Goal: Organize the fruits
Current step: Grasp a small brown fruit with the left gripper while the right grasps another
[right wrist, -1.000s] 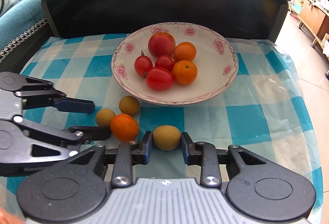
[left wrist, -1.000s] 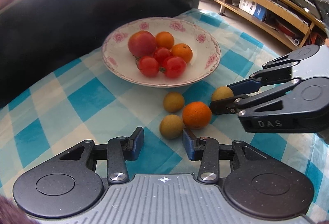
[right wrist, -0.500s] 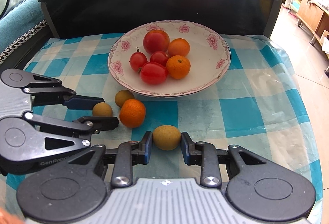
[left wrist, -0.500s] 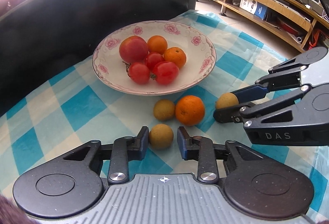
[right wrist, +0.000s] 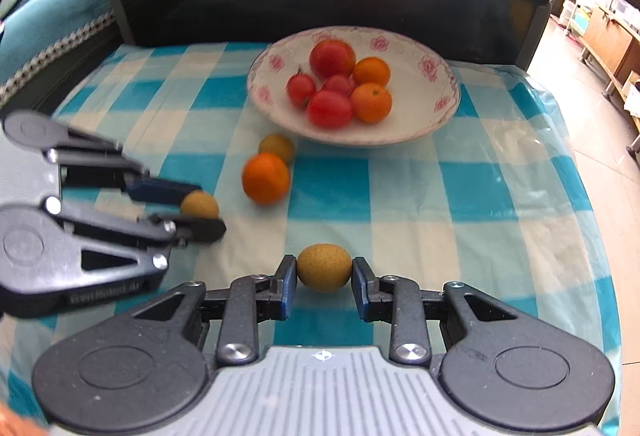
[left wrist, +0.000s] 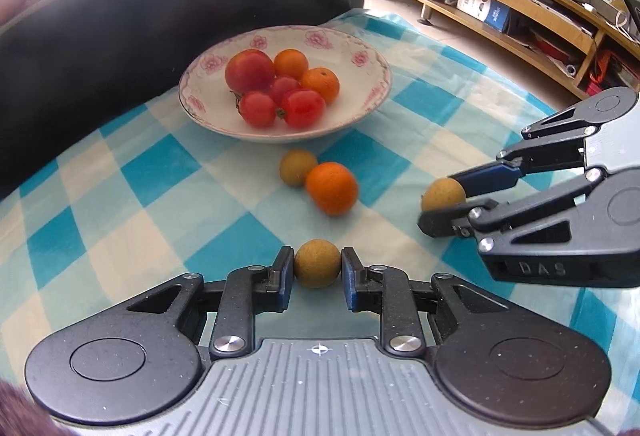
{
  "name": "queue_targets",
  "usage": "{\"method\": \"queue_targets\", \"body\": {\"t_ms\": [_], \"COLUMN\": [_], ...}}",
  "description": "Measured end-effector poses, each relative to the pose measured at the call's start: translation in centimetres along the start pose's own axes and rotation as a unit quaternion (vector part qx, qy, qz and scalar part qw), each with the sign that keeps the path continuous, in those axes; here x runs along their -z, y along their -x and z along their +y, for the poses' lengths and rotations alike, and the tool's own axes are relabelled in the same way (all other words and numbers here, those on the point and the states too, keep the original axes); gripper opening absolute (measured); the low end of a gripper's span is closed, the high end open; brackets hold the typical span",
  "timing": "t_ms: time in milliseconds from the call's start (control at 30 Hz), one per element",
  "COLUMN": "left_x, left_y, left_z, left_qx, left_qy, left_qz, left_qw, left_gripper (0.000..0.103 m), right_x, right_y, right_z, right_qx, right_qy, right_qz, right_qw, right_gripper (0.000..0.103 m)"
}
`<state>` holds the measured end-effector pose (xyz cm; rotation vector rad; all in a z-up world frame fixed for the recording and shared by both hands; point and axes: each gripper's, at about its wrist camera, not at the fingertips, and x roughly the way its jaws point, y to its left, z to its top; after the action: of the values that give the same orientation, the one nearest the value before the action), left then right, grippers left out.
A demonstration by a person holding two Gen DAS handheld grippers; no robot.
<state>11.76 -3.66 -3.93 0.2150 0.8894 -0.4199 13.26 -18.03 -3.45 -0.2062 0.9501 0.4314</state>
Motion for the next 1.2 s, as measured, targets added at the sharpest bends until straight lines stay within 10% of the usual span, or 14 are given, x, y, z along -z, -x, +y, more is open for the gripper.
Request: {"method": "queue_targets", "body": {"t_ms": [667,1200], "left_x": [2.5,1.9], "left_y": [1.2,0.9], "left_z": [0.3,-1.0], "left_qx": [-0.003,-0.001], "left_qy": [0.002,0.001], "left_qz": [-0.018,-0.019], "left_qw": [0.9998,0.9998], "left_gripper": [0.06,0.034], "right_x": [1.1,0.6], "right_y": [0.7,0.3], "right_z": [0.6,0.4], "right_qx": [-0.005,0.006], "right_qy": [0.01,-0.003], "right_qz": [-0.014,-0.014], "right_qw": [1.0,1.0], "right_gripper": [0.042,0.033]}}
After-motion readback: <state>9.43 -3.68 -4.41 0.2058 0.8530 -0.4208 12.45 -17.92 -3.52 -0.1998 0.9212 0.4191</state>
